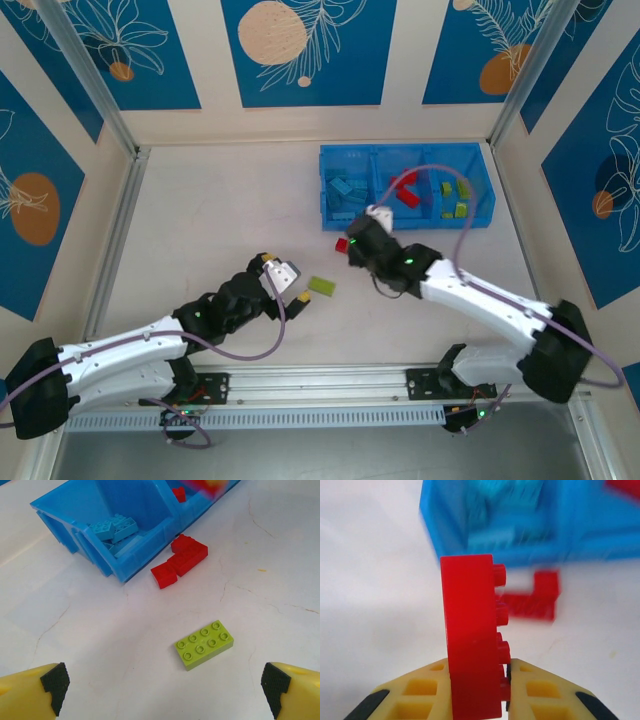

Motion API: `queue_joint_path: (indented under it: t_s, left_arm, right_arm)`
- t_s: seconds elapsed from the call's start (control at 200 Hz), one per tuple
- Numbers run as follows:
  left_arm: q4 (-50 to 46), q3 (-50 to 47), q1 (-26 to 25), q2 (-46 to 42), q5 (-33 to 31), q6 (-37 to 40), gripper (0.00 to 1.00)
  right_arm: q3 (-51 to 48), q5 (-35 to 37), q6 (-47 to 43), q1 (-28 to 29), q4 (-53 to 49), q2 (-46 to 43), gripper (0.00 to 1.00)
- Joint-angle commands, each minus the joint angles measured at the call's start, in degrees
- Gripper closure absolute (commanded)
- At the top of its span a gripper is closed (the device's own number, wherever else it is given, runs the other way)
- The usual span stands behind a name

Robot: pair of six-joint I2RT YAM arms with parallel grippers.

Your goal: Sort the legos into containers by color

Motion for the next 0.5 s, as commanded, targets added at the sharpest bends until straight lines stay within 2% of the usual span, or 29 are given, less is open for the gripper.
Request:
queue_joint_path:
  t_s: [0.0,0.11,0.22,0.265,0.36,0.41,0.495]
  left_arm:
    - [0.59,1.28,0.28,0.84,-0.01,0.13,0.00]
    - [0.62,1.49,0.28,2.07,-0.24,0.30,0.00]
    - [0.70,1.41,0.21,2.61,-1.11,0.68,0.00]
    - [0.68,1.45,0.28,2.68,-1.57,0.86,0.00]
    - [0.94,1.17,0.28,2.66,-2.35,1.11,0.00]
    - [1.05,1.10,0.26,2.73,-2.71,1.13,0.00]
    - [1.22,1.14,0.26,3.08,-2.90,1.05,0.00]
  right_arm:
    - [-0.76,-2.80,-6.52,-12.77,5.13,-0.21,0.77]
    - [4.49,-12.63,-9.37,-24.92,8.04,8.41,0.77]
    - [14.38,-16.19,-12.23,-29.55,5.49,20.66,0.75]
    - [19.14,-16.77,-12.85,-30.58,2.21,25.30,0.70]
    - [28.22,-16.94,-12.91,-31.96,-5.00,30.37,0.47]
    - [28.91,-17.32,-12.64,-32.06,-5.95,29.04,0.38]
    - [24.69,-19.30,-11.37,-31.95,-4.03,22.86,0.34]
